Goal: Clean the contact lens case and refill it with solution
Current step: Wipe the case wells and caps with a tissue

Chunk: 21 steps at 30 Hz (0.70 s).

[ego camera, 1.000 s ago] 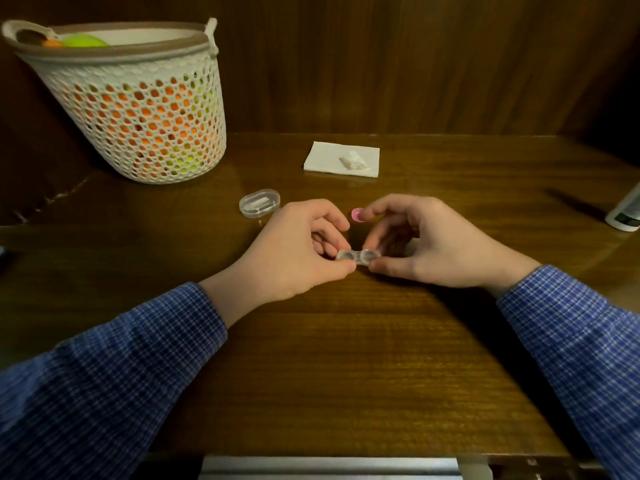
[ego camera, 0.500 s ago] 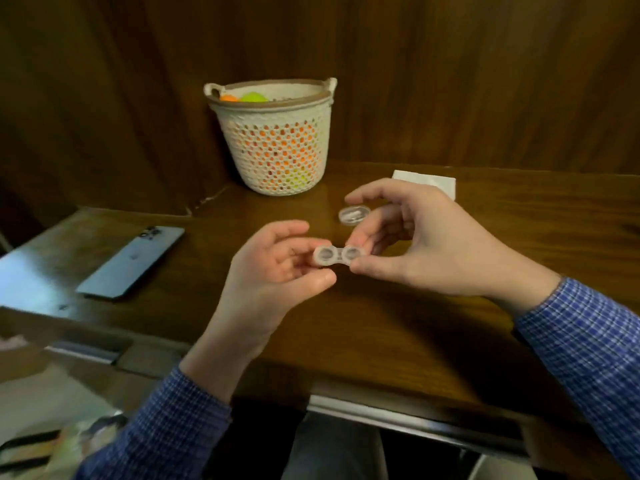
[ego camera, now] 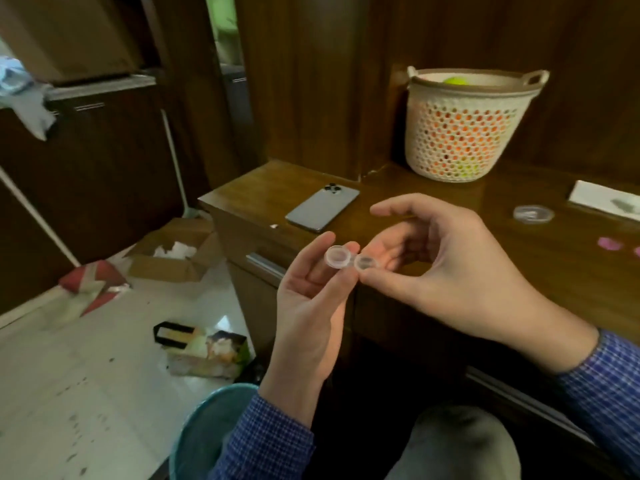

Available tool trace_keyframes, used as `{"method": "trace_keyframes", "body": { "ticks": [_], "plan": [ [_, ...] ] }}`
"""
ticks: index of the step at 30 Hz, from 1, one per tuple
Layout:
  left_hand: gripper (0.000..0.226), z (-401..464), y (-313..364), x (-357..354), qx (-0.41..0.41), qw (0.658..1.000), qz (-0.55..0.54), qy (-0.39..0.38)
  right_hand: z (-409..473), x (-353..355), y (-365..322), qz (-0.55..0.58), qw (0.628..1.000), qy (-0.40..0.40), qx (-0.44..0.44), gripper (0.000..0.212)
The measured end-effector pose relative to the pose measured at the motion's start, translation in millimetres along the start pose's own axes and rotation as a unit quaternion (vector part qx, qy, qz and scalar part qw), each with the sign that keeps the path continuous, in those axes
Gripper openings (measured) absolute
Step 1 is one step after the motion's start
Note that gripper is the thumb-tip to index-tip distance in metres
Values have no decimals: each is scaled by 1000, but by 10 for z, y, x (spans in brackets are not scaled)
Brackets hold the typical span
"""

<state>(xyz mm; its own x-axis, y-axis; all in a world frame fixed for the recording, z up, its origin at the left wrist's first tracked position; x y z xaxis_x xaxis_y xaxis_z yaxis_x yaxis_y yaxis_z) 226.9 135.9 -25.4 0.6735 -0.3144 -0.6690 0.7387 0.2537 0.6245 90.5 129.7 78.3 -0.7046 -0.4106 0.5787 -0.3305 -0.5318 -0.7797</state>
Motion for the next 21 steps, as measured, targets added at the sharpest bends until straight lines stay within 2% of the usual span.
{"method": "trace_keyframes", "body": {
  "ticks": [7, 11, 17, 21],
  "plan": [
    [51, -341, 510, 511, -35, 998, 3, 45, 328, -697, -221, 13, 999, -38, 12, 66],
    [38, -570, 778, 759, -50, 996, 47, 54, 477, -1096, -268, 24, 998, -59, 11, 69],
    [31, -1021, 1103, 1282, -56, 985, 96, 130, 703, -1751, -234, 38, 993, -112, 14, 69],
    [22, -1282, 1257, 1647, -47, 977, 150, 147, 812, -2128, -159, 30, 988, -152, 8, 68]
  ]
}}
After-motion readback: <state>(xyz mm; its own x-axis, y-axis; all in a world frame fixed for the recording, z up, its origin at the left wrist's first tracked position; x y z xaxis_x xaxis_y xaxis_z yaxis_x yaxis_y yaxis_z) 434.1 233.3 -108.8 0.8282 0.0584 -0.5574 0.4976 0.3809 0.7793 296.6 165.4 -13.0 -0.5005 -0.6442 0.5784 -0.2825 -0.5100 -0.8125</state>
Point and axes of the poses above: each hand's wrist, its own z-axis towards the middle knuckle, its own x-axis out of the back of the hand, y = z × x, the point moved 8 cm from there along z, towards the middle knuckle, and after that the axes turned 14 degrees about -y, right-handed, at the moved point
